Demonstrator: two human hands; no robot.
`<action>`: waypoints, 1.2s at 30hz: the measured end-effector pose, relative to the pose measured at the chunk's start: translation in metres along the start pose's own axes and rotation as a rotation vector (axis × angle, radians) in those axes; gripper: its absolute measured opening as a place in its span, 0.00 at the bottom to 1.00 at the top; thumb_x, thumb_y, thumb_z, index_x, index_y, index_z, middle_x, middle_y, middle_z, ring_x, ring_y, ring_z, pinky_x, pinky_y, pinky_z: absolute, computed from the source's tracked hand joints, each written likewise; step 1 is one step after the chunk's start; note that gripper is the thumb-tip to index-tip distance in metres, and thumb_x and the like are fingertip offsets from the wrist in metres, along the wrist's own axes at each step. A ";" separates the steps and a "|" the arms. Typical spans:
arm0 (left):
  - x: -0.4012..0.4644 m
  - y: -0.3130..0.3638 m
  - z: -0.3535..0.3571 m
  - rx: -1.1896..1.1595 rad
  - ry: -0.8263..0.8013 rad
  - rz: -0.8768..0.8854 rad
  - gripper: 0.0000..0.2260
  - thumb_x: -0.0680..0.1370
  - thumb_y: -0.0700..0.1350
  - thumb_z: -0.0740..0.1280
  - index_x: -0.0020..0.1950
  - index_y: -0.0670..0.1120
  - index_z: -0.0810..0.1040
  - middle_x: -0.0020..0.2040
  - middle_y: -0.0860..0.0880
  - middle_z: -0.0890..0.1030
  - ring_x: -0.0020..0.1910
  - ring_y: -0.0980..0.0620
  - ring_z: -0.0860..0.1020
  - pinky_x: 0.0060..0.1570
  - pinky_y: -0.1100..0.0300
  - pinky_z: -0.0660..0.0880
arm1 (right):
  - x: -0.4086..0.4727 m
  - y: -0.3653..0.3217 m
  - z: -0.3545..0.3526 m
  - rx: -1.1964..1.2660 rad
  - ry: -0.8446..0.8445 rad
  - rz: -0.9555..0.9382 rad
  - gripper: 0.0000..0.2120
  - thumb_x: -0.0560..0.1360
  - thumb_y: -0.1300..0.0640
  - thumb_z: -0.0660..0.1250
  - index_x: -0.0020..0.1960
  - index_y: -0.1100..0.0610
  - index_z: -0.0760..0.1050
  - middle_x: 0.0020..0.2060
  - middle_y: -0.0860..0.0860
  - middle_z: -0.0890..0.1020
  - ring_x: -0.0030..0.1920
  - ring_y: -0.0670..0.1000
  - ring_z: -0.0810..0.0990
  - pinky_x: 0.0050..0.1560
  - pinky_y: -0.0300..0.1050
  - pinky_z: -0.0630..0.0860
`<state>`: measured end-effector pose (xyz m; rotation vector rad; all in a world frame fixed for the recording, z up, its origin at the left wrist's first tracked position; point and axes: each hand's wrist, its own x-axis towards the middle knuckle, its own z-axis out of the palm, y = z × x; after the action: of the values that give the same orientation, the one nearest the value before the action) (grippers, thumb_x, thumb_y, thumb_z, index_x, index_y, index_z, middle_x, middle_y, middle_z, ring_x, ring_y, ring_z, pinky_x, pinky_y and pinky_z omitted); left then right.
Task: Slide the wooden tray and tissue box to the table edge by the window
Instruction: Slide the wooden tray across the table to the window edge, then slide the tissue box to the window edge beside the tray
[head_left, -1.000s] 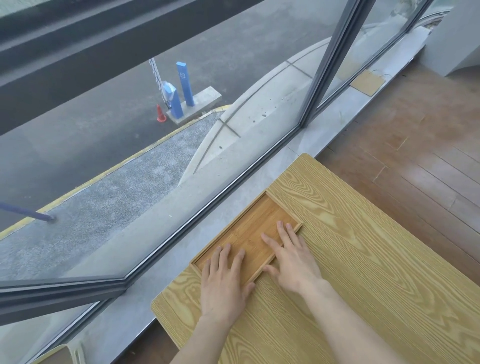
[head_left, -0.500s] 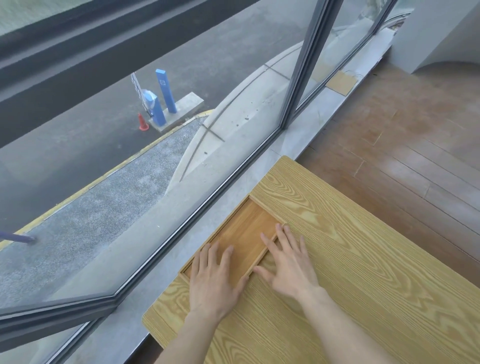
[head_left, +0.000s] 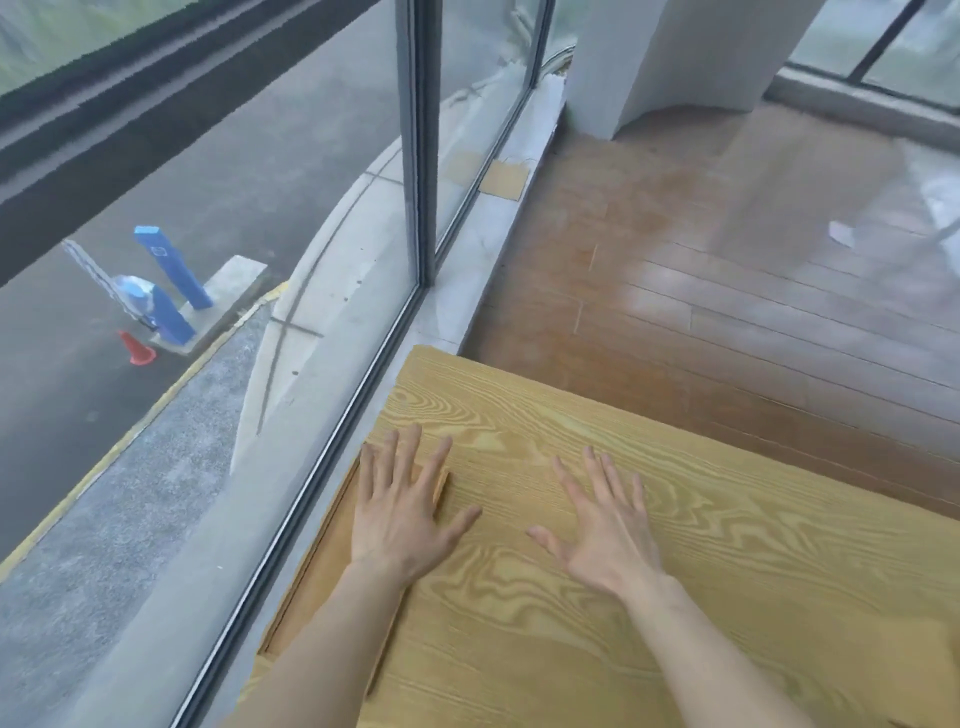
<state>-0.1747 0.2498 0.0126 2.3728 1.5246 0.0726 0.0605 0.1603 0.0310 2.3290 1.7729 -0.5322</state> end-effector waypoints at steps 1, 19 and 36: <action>0.006 0.012 0.000 0.000 0.005 0.028 0.41 0.72 0.77 0.48 0.81 0.60 0.47 0.83 0.48 0.44 0.81 0.44 0.39 0.77 0.41 0.37 | -0.006 0.014 -0.003 0.013 0.011 0.030 0.48 0.68 0.19 0.42 0.82 0.41 0.37 0.82 0.54 0.36 0.81 0.56 0.34 0.80 0.64 0.37; -0.020 0.366 0.083 -0.008 -0.102 0.402 0.41 0.72 0.77 0.48 0.81 0.60 0.47 0.83 0.49 0.49 0.82 0.47 0.42 0.78 0.44 0.39 | -0.195 0.339 0.010 0.284 0.325 0.506 0.42 0.73 0.25 0.49 0.82 0.44 0.51 0.83 0.54 0.50 0.83 0.55 0.48 0.81 0.59 0.48; -0.095 0.557 0.174 -0.842 -0.615 -0.170 0.39 0.75 0.59 0.71 0.79 0.62 0.52 0.79 0.50 0.60 0.75 0.48 0.65 0.58 0.55 0.67 | -0.260 0.475 0.082 1.349 0.361 0.981 0.36 0.77 0.39 0.68 0.80 0.47 0.61 0.79 0.50 0.66 0.78 0.55 0.65 0.75 0.54 0.64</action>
<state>0.3105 -0.0882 0.0225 1.4139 1.0794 -0.0467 0.4403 -0.2341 0.0140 3.7751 -0.1801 -1.3827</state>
